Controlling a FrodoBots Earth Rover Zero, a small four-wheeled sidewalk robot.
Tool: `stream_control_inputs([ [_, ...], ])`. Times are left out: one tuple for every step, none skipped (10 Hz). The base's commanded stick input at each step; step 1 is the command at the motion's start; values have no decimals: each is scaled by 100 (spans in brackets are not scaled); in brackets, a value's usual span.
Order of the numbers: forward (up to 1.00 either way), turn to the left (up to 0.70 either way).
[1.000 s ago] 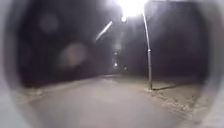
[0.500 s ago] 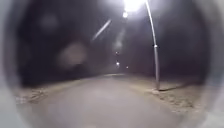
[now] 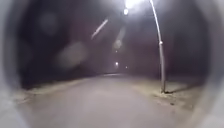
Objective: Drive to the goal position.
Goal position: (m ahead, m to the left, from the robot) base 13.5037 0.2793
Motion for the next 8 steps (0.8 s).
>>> stream_control_inputs([
  [85,0],
  [85,0],
  [85,0],
  [85,0],
  [85,0],
  [85,0],
  [85,0],
  [85,0],
])
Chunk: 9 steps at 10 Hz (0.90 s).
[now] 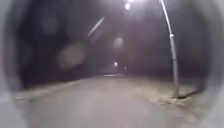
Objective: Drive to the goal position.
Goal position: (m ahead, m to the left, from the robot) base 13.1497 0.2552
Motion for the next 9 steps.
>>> stream_control_inputs([
  [85,0],
  [85,0],
  [85,0],
  [85,0],
  [85,0],
  [85,0],
  [85,21],
  [85,34],
  [85,29],
])
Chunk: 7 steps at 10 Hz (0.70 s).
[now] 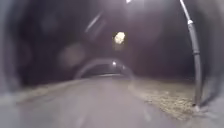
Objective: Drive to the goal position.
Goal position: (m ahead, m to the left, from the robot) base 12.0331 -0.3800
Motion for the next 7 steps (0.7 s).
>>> stream_control_inputs([
  [85,0],
  [85,0],
  [85,0],
  [85,0],
  [85,0],
  [85,0],
  [85,0],
])
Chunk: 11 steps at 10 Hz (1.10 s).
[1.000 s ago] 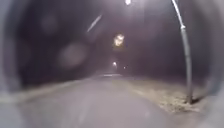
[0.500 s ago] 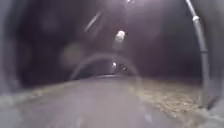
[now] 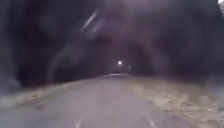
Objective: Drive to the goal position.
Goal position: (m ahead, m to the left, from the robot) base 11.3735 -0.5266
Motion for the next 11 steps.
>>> stream_control_inputs([
  [85,0],
  [85,0],
  [85,0],
  [85,0],
  [85,0],
  [85,0],
  [85,0],
  [85,0],
  [85,0],
  [85,0],
  [85,0],
])
